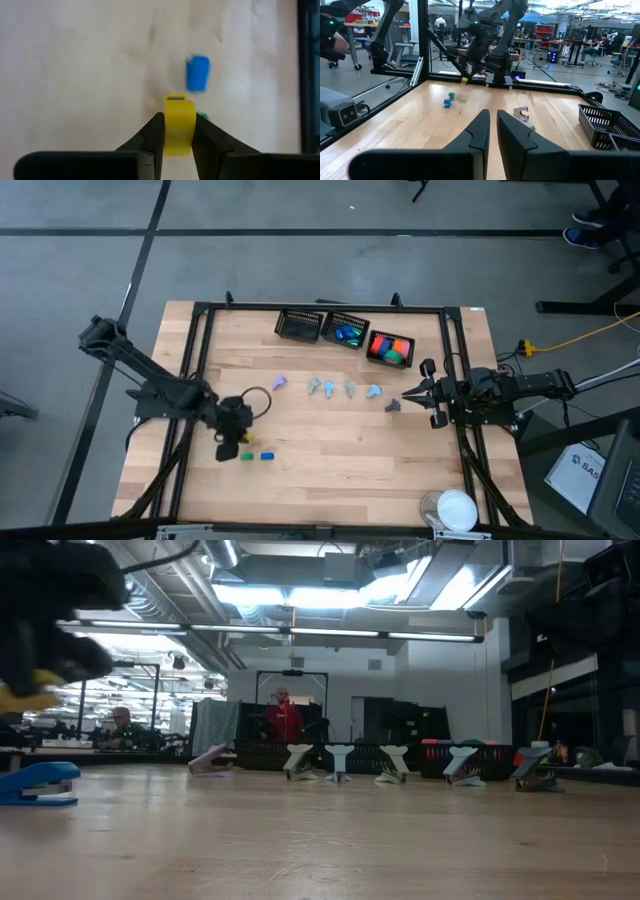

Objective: Pick and place Stapler, Stapler remover, tape
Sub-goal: Put the yellow stapler into the middle black bin, then put the green stapler into the middle black bin

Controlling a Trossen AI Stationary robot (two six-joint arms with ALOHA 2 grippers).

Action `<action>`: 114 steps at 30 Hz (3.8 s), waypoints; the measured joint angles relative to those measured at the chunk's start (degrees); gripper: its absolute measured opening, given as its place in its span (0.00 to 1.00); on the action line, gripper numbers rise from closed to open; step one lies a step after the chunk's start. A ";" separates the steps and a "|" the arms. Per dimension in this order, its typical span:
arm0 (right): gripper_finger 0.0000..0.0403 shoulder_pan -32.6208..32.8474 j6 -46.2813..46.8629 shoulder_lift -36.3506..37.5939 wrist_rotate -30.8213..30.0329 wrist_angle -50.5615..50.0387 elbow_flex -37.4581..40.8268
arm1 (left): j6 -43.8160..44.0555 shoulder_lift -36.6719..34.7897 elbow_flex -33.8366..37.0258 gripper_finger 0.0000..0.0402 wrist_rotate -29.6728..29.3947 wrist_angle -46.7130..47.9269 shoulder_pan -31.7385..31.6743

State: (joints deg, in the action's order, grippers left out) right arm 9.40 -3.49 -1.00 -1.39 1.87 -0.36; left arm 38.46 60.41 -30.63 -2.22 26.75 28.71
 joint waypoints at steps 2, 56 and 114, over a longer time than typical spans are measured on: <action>0.10 -0.01 0.00 -0.02 0.00 0.00 0.00 | -4.07 -0.22 0.00 0.17 -0.11 -0.08 -3.27; 0.10 0.00 0.00 -0.02 0.00 0.00 0.00 | -51.25 46.49 -36.90 0.19 -7.23 -37.23 -47.53; 0.10 -0.01 0.00 -0.01 0.00 0.00 0.01 | -45.04 23.93 -42.47 0.38 -8.65 7.36 -34.28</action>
State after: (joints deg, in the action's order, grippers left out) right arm 9.40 -3.49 -1.01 -1.39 1.87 -0.35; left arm -6.59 84.34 -73.10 -10.87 34.11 -5.58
